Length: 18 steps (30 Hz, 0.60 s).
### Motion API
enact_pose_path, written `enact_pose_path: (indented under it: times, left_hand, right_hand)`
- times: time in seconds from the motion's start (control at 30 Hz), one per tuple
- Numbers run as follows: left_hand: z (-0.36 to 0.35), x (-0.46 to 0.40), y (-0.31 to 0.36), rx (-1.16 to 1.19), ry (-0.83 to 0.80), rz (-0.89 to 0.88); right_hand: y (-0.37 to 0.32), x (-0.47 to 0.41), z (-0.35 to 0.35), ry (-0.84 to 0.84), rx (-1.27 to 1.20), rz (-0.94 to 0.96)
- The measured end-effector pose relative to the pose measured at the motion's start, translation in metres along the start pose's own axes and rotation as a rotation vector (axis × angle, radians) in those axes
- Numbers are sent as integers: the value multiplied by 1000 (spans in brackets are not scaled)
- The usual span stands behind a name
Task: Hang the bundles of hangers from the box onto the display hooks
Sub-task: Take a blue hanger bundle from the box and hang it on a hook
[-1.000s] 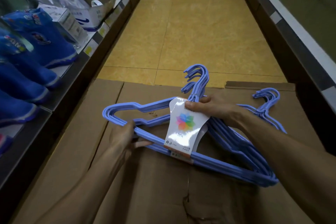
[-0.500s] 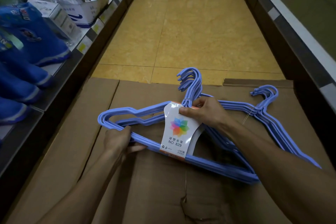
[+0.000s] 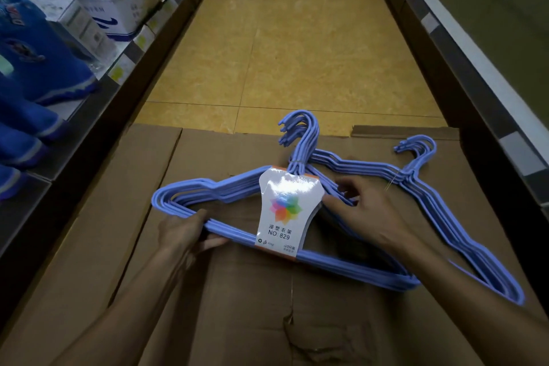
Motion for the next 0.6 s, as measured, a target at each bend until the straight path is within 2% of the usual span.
enact_pose_path:
  times: [0.13, 0.23, 0.37, 0.43, 0.5, 0.53, 0.6]
  left_hand:
    - [-7, 6, 1, 5, -49, 16]
    - [-6, 14, 5, 14, -75, -10]
    - [-4, 39, 21, -109, -130, -98]
    - [2, 50, 33, -362, -158, -125]
    - [8, 46, 56, -831, -195, -233]
    - [7, 42, 73, -1053, -192, -359]
    - [-7, 39, 107, -1267, -167, -685]
  right_hand:
    - [4, 5, -12, -86, 250, 1]
    - [12, 0, -23, -98, 455, -81]
    - [12, -6, -23, -70, 464, -143]
    - [13, -7, -24, -68, 472, -154]
    - [14, -6, -25, -64, 469, -162]
    - [15, -6, -26, -65, 466, -165]
    - [14, -5, -27, -62, 462, -165]
Point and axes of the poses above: each hand's wrist, its own x-axis away from the middle knuckle, its own z-axis out of the back of the hand, y = z × x, the point moved 9 cm from there along -x, towards the middle knuckle, and after that the axes turned 9 degrees about -z, right-handed, at the moved point
